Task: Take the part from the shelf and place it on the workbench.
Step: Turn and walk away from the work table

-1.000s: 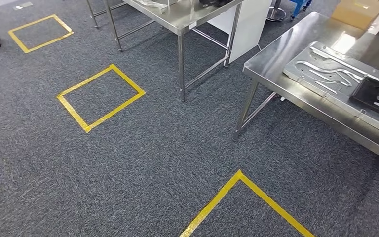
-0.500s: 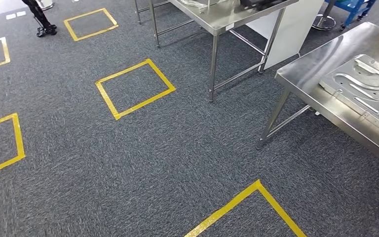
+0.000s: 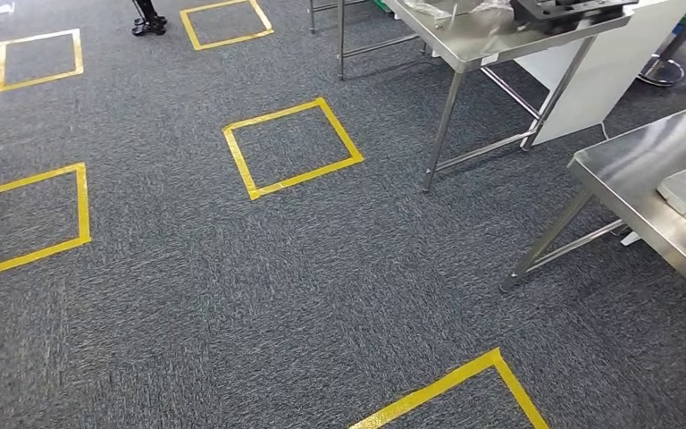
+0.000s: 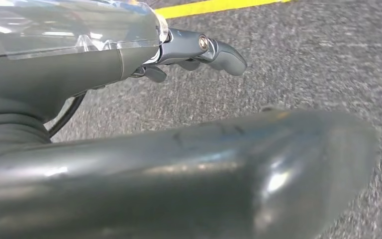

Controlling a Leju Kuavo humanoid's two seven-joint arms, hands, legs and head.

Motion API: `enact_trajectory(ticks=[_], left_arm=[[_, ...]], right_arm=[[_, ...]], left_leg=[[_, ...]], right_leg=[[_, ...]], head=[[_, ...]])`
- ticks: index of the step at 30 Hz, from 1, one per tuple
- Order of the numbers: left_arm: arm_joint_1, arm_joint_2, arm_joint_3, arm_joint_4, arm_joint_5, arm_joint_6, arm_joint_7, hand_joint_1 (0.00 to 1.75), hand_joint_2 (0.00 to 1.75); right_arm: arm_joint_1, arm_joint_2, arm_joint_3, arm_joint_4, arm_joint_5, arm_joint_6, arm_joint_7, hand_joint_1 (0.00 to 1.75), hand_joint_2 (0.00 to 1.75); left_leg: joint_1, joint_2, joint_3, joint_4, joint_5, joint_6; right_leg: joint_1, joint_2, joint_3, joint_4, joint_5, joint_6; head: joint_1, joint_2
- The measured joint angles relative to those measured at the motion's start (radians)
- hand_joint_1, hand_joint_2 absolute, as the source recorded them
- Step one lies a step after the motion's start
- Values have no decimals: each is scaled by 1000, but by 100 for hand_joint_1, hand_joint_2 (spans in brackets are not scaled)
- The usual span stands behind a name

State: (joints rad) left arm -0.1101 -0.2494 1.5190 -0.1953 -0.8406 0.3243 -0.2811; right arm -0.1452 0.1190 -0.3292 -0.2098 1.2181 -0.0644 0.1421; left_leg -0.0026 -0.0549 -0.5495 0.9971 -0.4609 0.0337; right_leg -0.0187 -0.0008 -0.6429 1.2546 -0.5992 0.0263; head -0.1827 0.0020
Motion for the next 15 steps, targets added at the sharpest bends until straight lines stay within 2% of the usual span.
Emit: enact_trajectory(ticks=[1, 3, 4, 5, 7, 8, 9, 11, 12, 13, 14, 15], left_arm=[[0, 0, 0, 0, 0, 0, 0, 0, 0], [-1, -3, 0, 0, -1, -2, 0, 0, 0], [-2, -4, 0, 0, -2, -3, 0, 0, 0], [-2, -4, 0, 0, -2, -6, -1, 0, 0], [-1, -4, 0, 0, -3, -11, -1, 0, 0], [0, -4, 0, 0, -4, -13, -1, 0, 0], [-1, -3, 0, 0, -4, -15, -1, 0, 0], [-3, -3, 0, 0, -4, -18, -1, 0, 0], [-3, -2, 0, 0, -4, -19, 0, 0, 0], [-2, -2, 0, 0, -4, -20, 0, 0, 0], [-2, -2, 0, 0, -4, -20, 0, 0, 0], [-1, -2, 0, 0, -4, -21, 0, 0, 0]], right_arm=[[0, 0, 1, 0, 0, 0, -1, 0, 0], [0, -1, 1, 0, 0, -1, -2, 0, 0], [0, -1, 2, 0, 0, -1, -2, 0, 0], [-1, -1, 2, 0, 0, -1, -2, 0, 0], [-3, 2, 2, 0, -2, -1, -2, 0, 0], [-4, 3, 2, 0, -3, -1, -2, 0, 0], [-3, 4, 2, 0, -3, 0, -2, 0, 0], [-1, 5, 2, 0, -4, 0, -2, 0, 0], [0, 5, 2, 0, -5, 0, -2, 0, 0], [1, 5, 2, 0, -5, 0, -2, 0, 0], [2, 5, 2, 0, -5, 0, -2, 0, 0], [2, 5, 2, 0, -5, 0, -2, 0, 0]], left_leg=[[0, -14, 1, 2, -1, -1], [1, -38, -4, 8, -2, -7], [2, -48, -9, 11, -2, -13], [5, -59, -13, 11, -1, -20], [8, -77, -20, 11, 2, -34], [7, -67, -24, 19, -4, -40], [5, -43, -37, 46, -21, -44], [5, 18, -91, 161, -84, -52], [7, 34, -126, 232, -115, -55], [10, 42, -151, 284, -132, -58], [12, 46, -159, 300, -128, -60], [13, 50, -145, 275, -106, -61]], right_leg=[[0, 11, 29, -67, 42, -4], [-2, 62, 81, -189, 95, -12], [-1, 83, 93, -221, 103, -15], [0, 94, 95, -230, 100, -17], [0, 72, 99, -239, 103, -24], [-2, 59, 102, -245, 105, -30], [-4, 44, 106, -250, 107, -36], [-2, 13, 110, -256, 106, -46], [0, -3, 111, -256, 105, -48], [2, -18, 112, -255, 103, -48], [3, -33, 113, -255, 101, -48], [4, -46, 116, -255, 99, -47]], head=[[0, 0], [0, 0], [0, 0], [0, 0], [0, 0], [0, 0], [0, 0], [-1, 0], [-1, 0], [-1, 0], [-1, 0], [-1, 0]])
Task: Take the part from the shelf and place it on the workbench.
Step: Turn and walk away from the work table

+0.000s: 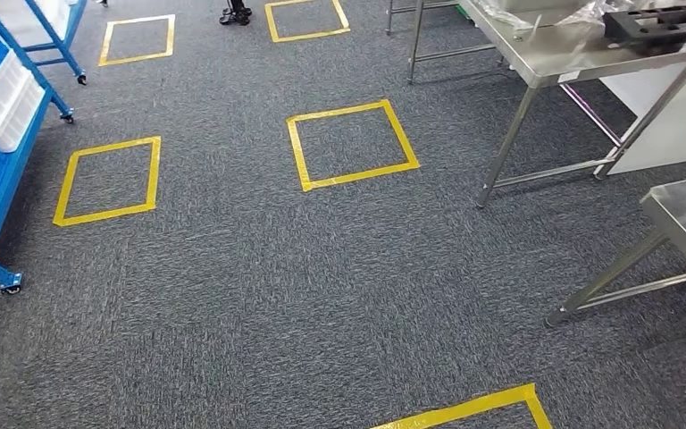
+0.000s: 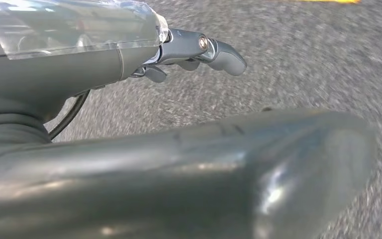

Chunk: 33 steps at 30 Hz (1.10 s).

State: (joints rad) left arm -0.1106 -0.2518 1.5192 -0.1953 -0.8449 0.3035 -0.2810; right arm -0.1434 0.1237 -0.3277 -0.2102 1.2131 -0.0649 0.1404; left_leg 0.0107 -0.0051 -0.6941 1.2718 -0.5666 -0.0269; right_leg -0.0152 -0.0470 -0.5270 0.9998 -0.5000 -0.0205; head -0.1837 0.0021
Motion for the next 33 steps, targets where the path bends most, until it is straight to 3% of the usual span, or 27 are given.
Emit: enact_trajectory(ticks=[2, 4, 5, 7, 9, 10, 11, 13, 14, 15, 16, 18, 20, 22, 23, 25, 27, 29, 30, 31, 33], left_arm=[[0, 0, 0, 0, 0, -1, 0, 0, 0], [-1, 0, 0, 0, 0, -3, 0, 0, 0], [-1, 0, 0, 0, 0, -4, 0, 0, 0], [1, 0, 0, 0, -1, -6, 0, 0, 0], [2, 0, 0, 0, -1, -7, 0, 0, 0], [1, 0, 0, 0, -1, -8, 0, 0, 0], [0, 0, 0, 0, -1, -9, 0, 0, 0], [-1, 0, 0, 0, -1, -10, -1, 0, 0], [0, 0, 0, 0, -1, -10, 0, 0, 0], [0, 0, 0, 0, -1, -10, 0, 0, 0], [0, 0, 0, 0, -1, -9, 1, 0, 0], [-1, 0, 0, 0, -1, -8, 3, 0, 0], [-2, 0, 0, 0, -1, -5, 6, 0, 0], [0, 0, 0, 0, -1, -3, 6, 0, 0], [1, 0, 0, 0, -1, -2, 7, 0, 0], [0, 0, 0, 0, -1, 0, 7, 0, 0], [-2, 0, 0, 0, -1, 2, 7, 0, 0], [-1, 0, 0, 0, 0, 2, 7, 0, 0], [0, 0, 0, 0, 0, 2, 7, 0, 0], [0, 0, 0, 0, 0, 2, 6, 0, 0], [0, 0, 0, 0, 0, 2, 4, 0, 0]], right_arm=[[-1, 0, 0, 0, 0, 0, 0, 0, 0], [-2, 0, 0, 0, 0, -2, 0, 0, 0], [-3, 0, 0, 0, -1, -2, 0, 0, 0], [-7, 1, 0, 0, -1, -3, 0, 0, 0], [-9, 1, 0, 0, -2, -3, 0, 0, 0], [-8, 1, 0, 0, -2, -3, 0, 0, 0], [-7, 1, 0, 0, -2, -3, 0, 0, 0], [-2, 1, 0, 0, -2, -3, 0, 0, 0], [1, 1, 0, 0, -3, -2, -1, 0, 0], [2, 1, 0, 0, -3, -2, -1, 0, 0], [3, 1, 0, 0, -3, -2, -1, 0, 0], [4, 0, 0, 0, -3, -1, -1, 0, 0], [3, 0, 0, 0, -3, 0, -1, 0, 0], [0, 0, 0, 0, -3, 1, -1, 0, 0], [-1, 0, 0, 0, -2, 1, -1, 0, 0], [-2, 0, -1, 0, -2, 2, -1, 0, 0], [1, 0, -1, 0, 0, 2, 0, 0, 0], [3, 0, -1, 0, 1, 2, 0, 0, 0], [3, 0, -1, 0, 1, 2, 0, 0, 0], [3, 0, -1, 0, 1, 2, 0, 0, 0], [2, 0, -1, 0, 1, 2, 0, 0, 0]], left_leg=[[-1, 29, 75, -141, 66, 4], [-8, 61, 131, -248, 99, 16], [-12, 67, 138, -264, 99, 21], [-14, 49, 136, -268, 102, 32], [-10, 31, 139, -277, 108, 45], [-7, 22, 141, -280, 111, 50], [-8, 13, 140, -281, 112, 53], [-10, -11, 138, -280, 113, 56], [-11, -24, 139, -279, 113, 57], [-11, -38, 139, -277, 112, 56], [-11, -53, 141, -274, 111, 54], [-11, -79, 139, -266, 107, 48], [-11, -100, 132, -260, 106, 37], [-10, -120, 126, -262, 109, 24], [-10, -113, 124, -258, 106, 19], [-11, -66, 98, -203, 70, 10], [-8, -17, 37, -71, 3, 2], [-2, -7, -14, 32, -30, -5], [0, -4, -12, 29, -17, -6], [1, 2, 12, -18, 13, -7], [-3, 38, 89, -165, 77, -1]], right_leg=[[1, -24, 9, 0, -6, 5], [6, -42, 16, 2, -13, 15], [8, -49, 18, 2, -15, 20], [8, -61, 22, 1, -19, 31], [4, -30, 15, 27, -43, 41], [1, -4, -3, 70, -71, 45], [0, 21, -34, 134, -105, 46], [0, 40, -101, 267, -155, 46], [0, 43, -120, 295, -153, 46], [0, 45, -119, 281, -128, 45], [-1, 51, -101, 231, -88, 44], [-5, 92, -48, 96, -18, 40], [-5, 122, -23, 33, 1, 33], [-4, 110, -21, 28, 1, 23], [-4, 98, -18, 24, 3, 17], [-5, 72, -14, 15, 7, 2], [0, 44, -13, 14, 6, -7], [4, 15, -13, 15, 3, -8], [4, 2, -11, 15, 1, -8], [5, -10, -9, 15, -1, -6], [7, -32, -2, 16, -7, 1]], head=[[0, 0], [0, 0], [0, 0], [0, 0], [1, 0], [1, 0], [1, 0], [1, 0], [1, 0], [1, 0], [1, 0], [1, 0], [1, 0], [1, 0], [1, 0], [0, 0], [0, 0], [0, 0], [0, 0], [0, 0], [0, 0]])
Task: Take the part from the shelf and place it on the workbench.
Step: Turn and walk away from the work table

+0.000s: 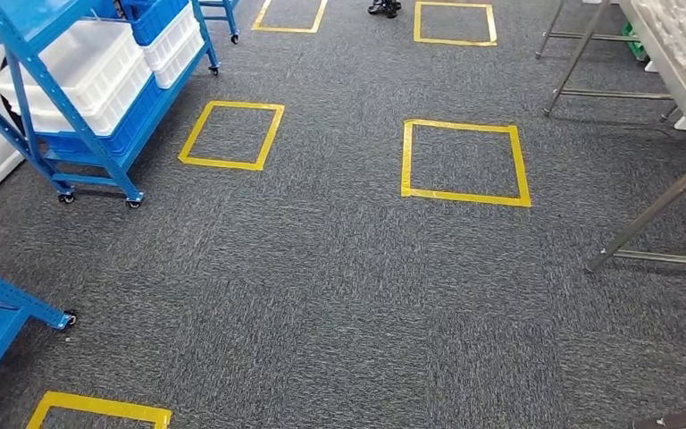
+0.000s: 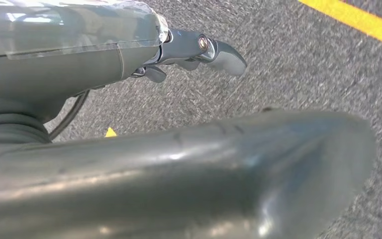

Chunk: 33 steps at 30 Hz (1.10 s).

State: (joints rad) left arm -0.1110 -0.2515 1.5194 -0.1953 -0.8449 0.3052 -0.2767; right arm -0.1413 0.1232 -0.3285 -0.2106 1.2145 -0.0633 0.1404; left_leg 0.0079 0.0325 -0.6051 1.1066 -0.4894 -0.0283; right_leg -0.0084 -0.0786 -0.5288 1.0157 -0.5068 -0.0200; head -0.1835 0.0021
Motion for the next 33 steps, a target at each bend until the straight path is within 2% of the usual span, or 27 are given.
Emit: enact_trajectory(ticks=[1, 2, 3, 4, 5, 7, 9, 10, 11, 12, 13, 14, 15, 16, 18, 20, 22, 24, 25, 26, 27, 28, 29, 31, 32, 33], left_arm=[[-1, 0, 0, 0, 0, -2, -2, 0, 0], [-2, 0, 0, 0, -1, -6, -3, 0, 0], [-1, 0, -1, 0, -2, -11, -3, 0, 0], [0, 0, -1, 0, -5, -17, -4, 0, 0], [2, 1, -2, 0, -9, -24, -4, 0, 0], [4, 1, -3, 0, -18, -36, -3, 0, 0], [2, 2, -5, 0, -22, -43, -3, 0, 0], [1, 3, -7, 0, -27, -44, -3, 0, 0], [2, 3, -8, 0, -32, -43, -4, 0, 0], [3, 3, -10, 0, -41, -45, -5, 0, 0], [5, 3, -14, 0, -48, -50, -6, 0, 0], [6, 3, -18, 0, -53, -59, -7, 0, 0], [6, 3, -23, 0, -60, -71, -9, 0, 0], [6, 3, -29, 0, -66, -82, -10, 0, 0], [7, 4, -40, 0, -82, -99, -12, 0, 0], [10, 7, -50, 0, -92, -108, -12, 0, 0], [12, 9, -62, 0, -103, -120, -12, 0, 0], [12, 11, -74, 0, -115, -134, -11, 0, 0], [13, 12, -80, 0, -119, -140, -11, 0, 0], [13, 14, -84, 0, -123, -146, -11, 0, 0], [15, 15, -88, 0, -127, -152, -10, 0, 0], [17, 16, -92, 0, -132, -158, -10, 0, 0], [18, 19, -98, 0, -138, -165, -9, 0, 0], [18, 24, -111, 0, -154, -176, -6, 0, 0], [17, 27, -118, 0, -161, -181, -5, 0, 0], [16, 29, -124, 0, -167, -185, -4, 0, 0]], right_arm=[[0, 0, 0, 0, -1, 0, 0, 0, 0], [0, 0, 0, 0, -2, 0, 0, 0, 0], [0, -1, -1, 0, -6, -1, -1, 0, 0], [0, -1, -2, 0, -10, -2, -3, 0, 0], [-1, -2, -4, 0, -14, -3, -5, 0, 0], [3, -6, -8, -1, -23, -6, -10, 0, 0], [11, -12, -13, -1, -28, -8, -14, 0, 0], [15, -14, -16, -1, -31, -8, -16, 0, 0], [19, -15, -20, -1, -35, -10, -17, 0, 0], [24, -17, -25, -1, -40, -12, -17, 0, 0], [28, -19, -30, -1, -47, -16, -19, 0, 0], [31, -21, -36, -1, -55, -21, -21, 0, 0], [36, -25, -44, -1, -63, -26, -25, 0, 0], [40, -28, -52, 0, -72, -32, -31, 0, 0], [47, -33, -70, 0, -86, -42, -43, 0, 0], [50, -34, -85, 0, -97, -50, -52, 0, 0], [57, -36, -100, 0, -110, -56, -57, 0, 0], [70, -40, -117, 0, -124, -60, -60, 0, 0], [76, -41, -125, 0, -130, -61, -60, 0, 0], [80, -42, -133, 0, -136, -61, -60, 0, 0], [82, -43, -142, 0, -142, -61, -60, 0, 0], [83, -43, -150, 0, -149, -61, -60, 0, 0], [83, -43, -159, 0, -156, -61, -60, 0, 0], [85, -43, -175, 0, -168, -61, -62, 0, 0], [87, -43, -183, 0, -173, -61, -64, 0, 0], [88, -44, -191, 0, -176, -62, -67, 0, 0]], left_leg=[[-4, 16, 28, -55, 18, 6], [-7, 27, 42, -84, 23, 13], [-12, 25, 43, -91, 21, 20], [-12, 15, 41, -94, 23, 26], [-11, 5, 42, -99, 26, 32], [-6, -14, 48, -110, 34, 46], [-5, -33, 48, -112, 38, 54], [-6, -45, 47, -112, 38, 56], [-7, -58, 47, -111, 38, 56], [-7, -72, 47, -110, 38, 56], [-7, -86, 48, -108, 37, 54], [-6, -100, 49, -105, 35, 52], [-7, -113, 49, -100, 33, 48], [-7, -126, 47, -95, 31, 43], [-7, -144, 41, -90, 29, 31], [-4, -156, 36, -92, 30, 18], [-5, -120, 21, -59, 7, 9], [-5, -64, -29, 53, -56, 1], [-4, -51, -62, 122, -87, -2], [-3, -45, -87, 176, -105, -5], [-2, -42, -95, 196, -104, -5], [-2, -39, -83, 174, -85, -4], [-3, -30, -52, 115, -52, -1], [-10, 17, 23, -27, 0, 12], [-15, 35, 44, -72, 12, 19], [-20, 45, 53, -92, 13, 26]], right_leg=[[2, -9, 3, 1, -3, 5], [3, -17, 5, 1, -6, 10], [4, -25, 7, 1, -7, 16], [4, -33, 10, -1, -8, 21], [2, -32, 13, 0, -11, 27], [-1, 10, 0, 39, -44, 36], [-5, 62, -57, 158, -109, 38], [-5, 71, -92, 225, -136, 38], [-6, 74, -117, 272, -146, 38], [-6, 76, -127, 283, -134, 39], [-8, 78, -117, 253, -103, 39], [-10, 85, -93, 193, -62, 39], [-12, 104, -64, 125, -29, 39], [-14, 121, -41, 70, -6, 38], [-12, 140, -22, 24, 4, 32], [-10, 121, -20, 19, 9, 19], [-11, 98, -17, 9, 13, 3], [-8, 72, -15, 5, 14, -7], [-5, 58, -15, 6, 13, -9], [-3, 44, -15, 6, 11, -10], [-1, 31, -15, 6, 10, -11], [0, 19, -14, 6, 9, -11], [1, 8, -12, 6, 7, -10], [5, -13, -6, 7, 3, -5], [6, -21, -3, 7, 0, 0], [7, -30, 0, 7, -2, 5]], head=[[0, 0], [0, 0], [0, 0], [0, 0], [0, 0], [0, 0], [1, 0], [1, 0], [1, 0], [1, 0], [1, 0], [1, 0], [1, 0], [1, 0], [1, 0], [1, 0], [1, 0], [0, 0], [0, 0], [0, 0], [0, 0], [0, 0], [0, 0], [0, 0], [0, 0], [0, 0]])
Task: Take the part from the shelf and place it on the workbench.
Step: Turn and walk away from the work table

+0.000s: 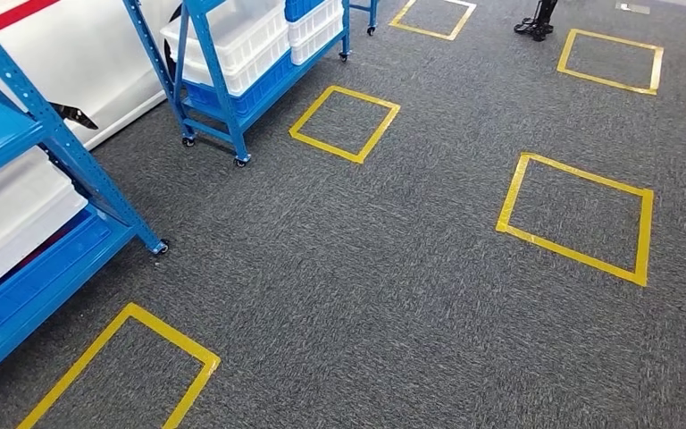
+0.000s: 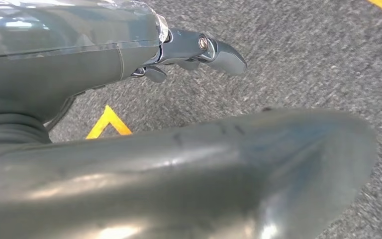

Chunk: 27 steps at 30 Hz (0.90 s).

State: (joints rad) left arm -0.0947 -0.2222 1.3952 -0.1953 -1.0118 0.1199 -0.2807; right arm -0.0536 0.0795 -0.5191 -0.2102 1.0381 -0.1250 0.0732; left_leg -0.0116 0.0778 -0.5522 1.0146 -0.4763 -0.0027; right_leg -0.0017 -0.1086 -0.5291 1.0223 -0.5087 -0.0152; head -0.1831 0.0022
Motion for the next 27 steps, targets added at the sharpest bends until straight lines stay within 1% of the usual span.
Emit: enact_trajectory(ticks=[1, 2, 3, 4, 5, 6, 7, 8, 9, 10, 11, 12, 13, 14, 15, 16, 17, 18, 19, 20, 21, 22, 23, 24, 25, 26, 27], left_arm=[[0, 2, -5, 0, -5, -3, 1, 0, 0], [1, 4, -9, 0, -8, -5, 2, 0, 0], [3, 5, -12, 0, -10, -6, 2, 0, 0], [3, 6, -14, 0, -11, -7, 3, 0, 0], [2, 7, -16, 0, -11, -8, 3, 0, 0], [2, 7, -20, 0, -11, -8, 3, 0, 0], [1, 8, -24, 0, -12, -9, 3, 0, 0], [1, 9, -27, 0, -12, -9, 2, 0, 0], [2, 10, -30, 0, -13, -10, 1, 0, 0], [4, 10, -32, 0, -16, -11, -2, 0, 0], [5, 11, -34, 0, -21, -12, -5, 0, 0], [5, 12, -37, 0, -26, -14, -9, 0, 0], [5, 13, -40, 0, -33, -16, -14, 0, 0], [5, 15, -45, 0, -41, -19, -20, 0, 0], [5, 17, -51, 0, -50, -21, -28, 0, 0], [5, 20, -59, 0, -62, -23, -39, 0, 0], [7, 24, -67, 0, -74, -24, -52, 0, 0], [8, 29, -76, 0, -87, -26, -67, 0, 0], [9, 33, -86, 0, -99, -26, -83, 0, 0], [8, 37, -96, 0, -109, -26, -99, 0, 0], [6, 40, -106, 0, -117, -26, -117, 0, 0], [4, 43, -115, 0, -122, -26, -133, 0, 0], [2, 45, -123, 0, -126, -26, -148, 0, 0], [2, 47, -129, 0, -130, -26, -161, 0, 0], [3, 48, -134, 0, -133, -27, -172, 0, 0], [5, 50, -137, 0, -135, -27, -182, 0, 0], [5, 52, -139, 0, -136, -28, -191, 0, 0]], right_arm=[[0, 0, -7, 0, -2, 0, -3, 0, 0], [0, -1, -12, 0, -4, -1, -5, 0, 0], [-1, -2, -15, 0, -4, -2, -6, 0, 0], [1, -3, -18, 0, -4, -3, -8, 0, 0], [3, -4, -22, 0, -4, -6, -11, 0, 0], [6, -5, -26, 0, -5, -12, -18, 0, 0], [9, -6, -31, 0, -8, -19, -30, 0, 0], [11, -6, -37, 0, -16, -25, -46, 0, 0], [13, -7, -46, 0, -34, -31, -73, 0, 0], [13, -7, -58, 0, -65, -32, -110, 0, 0], [13, -8, -77, 0, -108, -29, -157, 0, 0], [12, -9, -101, 0, -155, -25, -210, 0, 0], [10, -9, -129, -1, -198, -19, -259, 0, 0], [7, -9, -158, -1, -235, -12, -303, 0, 0], [0, -9, -186, -1, -261, -3, -342, 0, 0], [-8, -9, -210, -2, -279, 7, -376, 0, 0], [-17, -9, -230, -2, -289, 17, -407, 0, 0], [-28, -9, -245, -3, -290, 26, -431, 0, 0], [-39, -10, -253, -4, -282, 31, -447, 0, 0], [-50, -10, -256, -6, -268, 33, -455, 0, 0], [-61, -10, -257, -8, -249, 34, -458, 0, 0], [-71, -10, -255, -9, -229, 32, -458, 0, 0], [-80, -10, -253, -10, -210, 29, -456, 0, 0], [-89, -10, -248, -11, -193, 27, -454, 0, 0], [-98, -10, -241, -12, -180, 25, -453, 0, 0], [-105, -9, -235, -12, -172, 25, -453, 0, 0], [-110, -8, -229, -12, -167, 27, -455, 0, 0]], left_leg=[[-3, -8, -1, -3, 0, 5], [-1, -21, 1, -7, 3, 10], [1, -32, 5, -14, 8, 15], [5, -43, 8, -20, 13, 21], [9, -55, 11, -25, 18, 26], [9, -66, 10, -27, 21, 28], [9, -79, 8, -27, 22, 31], [9, -93, 7, -26, 23, 31], [9, -107, 7, -25, 22, 31], [9, -122, 8, -24, 22, 30], [10, -138, 10, -21, 21, 28], [12, -153, 9, -17, 18, 24], [12, -165, 7, -10, 15, 19], [11, -176, 2, -4, 12, 13], [12, -185, -3, -1, 11, 7], [12, -194, -7, 0, 11, 1], [13, -203, -10, -1, 13, -5], [15, -197, -13, 2, 11, -11], [14, -178, -21, 19, 0, -16], [14, -152, -38, 54, -21, -20], [15, -122, -64, 109, -51, -23], [15, -103, -98, 176, -84, -26], [17, -96, -128, 239, -108, -29], [18, -92, -147, 277, -116, -31], [18, -90, -149, 280, -105, -31], [18, -85, -130, 242, -77, -30], [17, -73, -96, 177, -41, -27]], right_leg=[[0, -10, 3, -1, -1, 5], [-1, -16, 6, -2, -3, 11], [-2, -6, 9, 1, -8, 17], [-3, 17, 3, 18, -24, 21], [-5, 47, -13, 57, -50, 25], [-7, 78, -41, 116, -83, 26], [-8, 96, -78, 187, -116, 27], [-9, 102, -109, 248, -136, 28], [-11, 105, -129, 279, -136, 29], [-12, 106, -130, 271, -114, 30], [-14, 111, -111, 222, -75, 31], [-18, 129, -83, 150, -33, 32], [-20, 153, -57, 86, -3, 33], [-22, 170, -39, 40, 16, 33], [-22, 183, -32, 20, 20, 32], [-19, 181, -32, 19, 18, 29], [-19, 170, -32, 18, 20, 22], [-19, 160, -31, 14, 22, 16], [-19, 149, -30, 11, 24, 8], [-19, 136, -29, 8, 26, 1], [-18, 122, -29, 6, 26, -4], [-15, 109, -30, 6, 25, -9], [-13, 95, -30, 6, 24, -10], [-11, 80, -29, 6, 23, -11], [-10, 66, -28, 6, 21, -11], [-9, 53, -26, 6, 19, -10], [-8, 40, -23, 6, 17, -9]], head=[[0, 0], [0, 0], [0, 0], [0, 0], [1, 0], [1, 0], [1, 0], [1, 0], [1, 0], [1, 0], [1, 0], [1, 0], [1, 0], [1, 0], [1, 0], [1, 0], [1, 0], [1, 0], [1, 0], [1, 0], [0, 0], [0, 0], [0, 0], [0, 0], [0, 0], [0, 0], [0, 0]])
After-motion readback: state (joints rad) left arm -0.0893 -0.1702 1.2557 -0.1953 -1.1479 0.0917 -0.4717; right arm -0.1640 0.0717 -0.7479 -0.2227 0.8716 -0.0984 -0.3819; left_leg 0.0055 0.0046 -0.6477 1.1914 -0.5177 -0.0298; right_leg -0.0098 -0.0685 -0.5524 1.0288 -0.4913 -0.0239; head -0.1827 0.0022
